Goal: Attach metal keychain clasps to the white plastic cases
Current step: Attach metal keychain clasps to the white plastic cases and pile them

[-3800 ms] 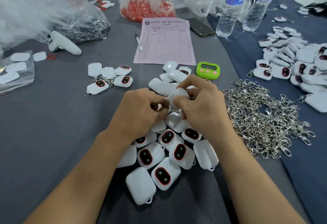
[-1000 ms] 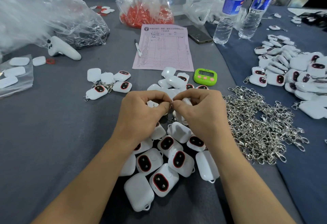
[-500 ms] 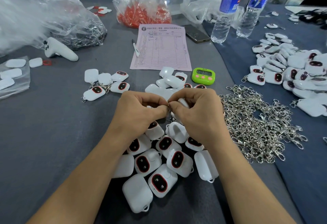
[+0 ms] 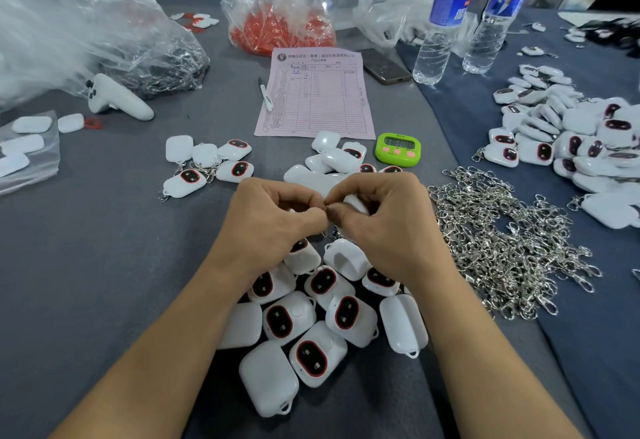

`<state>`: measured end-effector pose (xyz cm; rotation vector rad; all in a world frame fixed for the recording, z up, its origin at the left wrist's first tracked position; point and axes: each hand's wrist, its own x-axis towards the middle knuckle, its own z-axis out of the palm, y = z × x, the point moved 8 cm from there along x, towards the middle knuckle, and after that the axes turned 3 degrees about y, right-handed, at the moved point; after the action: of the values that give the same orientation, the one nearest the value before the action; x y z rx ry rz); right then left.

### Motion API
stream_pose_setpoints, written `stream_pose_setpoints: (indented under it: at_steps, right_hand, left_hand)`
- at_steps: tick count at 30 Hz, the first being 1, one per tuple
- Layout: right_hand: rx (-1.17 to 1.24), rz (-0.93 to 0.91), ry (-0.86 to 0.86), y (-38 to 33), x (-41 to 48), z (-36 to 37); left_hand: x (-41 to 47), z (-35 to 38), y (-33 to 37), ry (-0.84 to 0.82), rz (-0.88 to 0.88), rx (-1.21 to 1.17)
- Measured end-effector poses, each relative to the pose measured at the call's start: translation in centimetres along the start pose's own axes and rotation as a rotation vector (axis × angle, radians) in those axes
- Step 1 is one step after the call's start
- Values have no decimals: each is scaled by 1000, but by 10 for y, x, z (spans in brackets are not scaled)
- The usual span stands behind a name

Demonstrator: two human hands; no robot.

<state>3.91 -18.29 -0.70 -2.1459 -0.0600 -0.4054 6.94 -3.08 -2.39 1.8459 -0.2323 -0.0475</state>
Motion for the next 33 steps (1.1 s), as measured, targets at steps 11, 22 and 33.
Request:
stream_pose_setpoints:
  at_steps: [11,22,33]
  right_hand:
    - [289,250,14,28,4,3]
    - [-16,127,-75,20,2,2]
    - [-57,180,33,25,3,-3]
  left_hand:
    - [-6,1,18,101,359,743]
    - [2,7,-3,-53,256,596]
    - [6,7,-13,-60,172,488]
